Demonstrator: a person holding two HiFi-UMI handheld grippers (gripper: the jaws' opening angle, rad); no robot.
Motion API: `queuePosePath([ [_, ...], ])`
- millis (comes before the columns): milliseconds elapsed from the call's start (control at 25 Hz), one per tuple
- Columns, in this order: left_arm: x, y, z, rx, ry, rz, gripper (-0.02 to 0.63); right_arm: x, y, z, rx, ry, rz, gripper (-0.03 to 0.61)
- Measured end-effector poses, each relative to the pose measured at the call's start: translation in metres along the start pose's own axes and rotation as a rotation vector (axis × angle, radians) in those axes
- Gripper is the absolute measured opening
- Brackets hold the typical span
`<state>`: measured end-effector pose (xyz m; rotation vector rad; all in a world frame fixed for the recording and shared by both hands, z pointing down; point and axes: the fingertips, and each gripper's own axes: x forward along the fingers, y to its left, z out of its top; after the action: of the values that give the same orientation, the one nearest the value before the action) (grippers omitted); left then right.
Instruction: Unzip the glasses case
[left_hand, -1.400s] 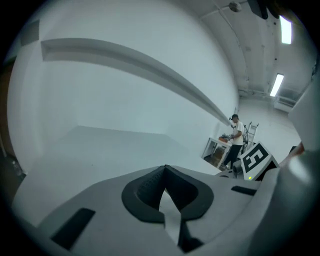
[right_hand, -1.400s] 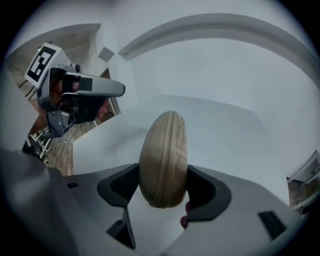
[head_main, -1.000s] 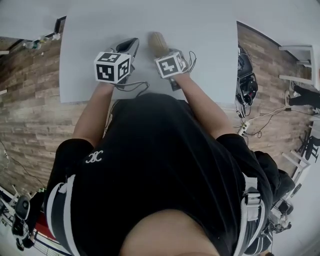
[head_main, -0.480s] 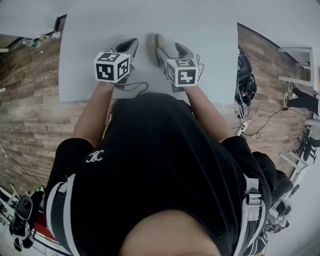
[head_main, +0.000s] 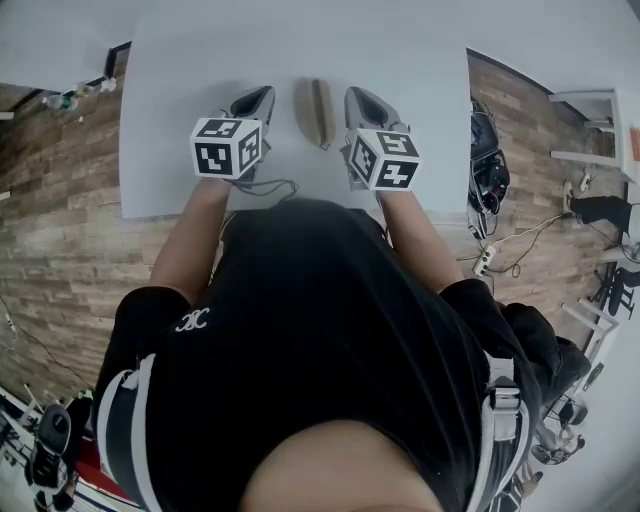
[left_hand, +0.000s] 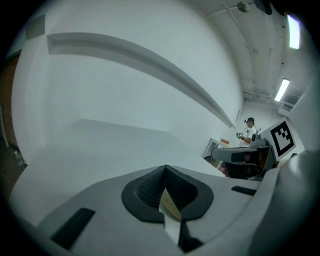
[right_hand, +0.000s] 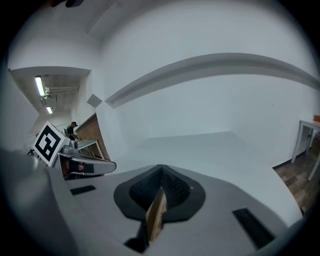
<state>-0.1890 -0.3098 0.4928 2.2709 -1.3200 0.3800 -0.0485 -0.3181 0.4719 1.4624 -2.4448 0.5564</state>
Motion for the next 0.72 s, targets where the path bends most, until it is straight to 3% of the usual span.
queuePosePath([
  [720,-0.039,0.076,-0.033,-0.044,0.012,-0.046,0.003,0.028,0.074,-0.014,0.005,0.061,-0.102,0.014],
])
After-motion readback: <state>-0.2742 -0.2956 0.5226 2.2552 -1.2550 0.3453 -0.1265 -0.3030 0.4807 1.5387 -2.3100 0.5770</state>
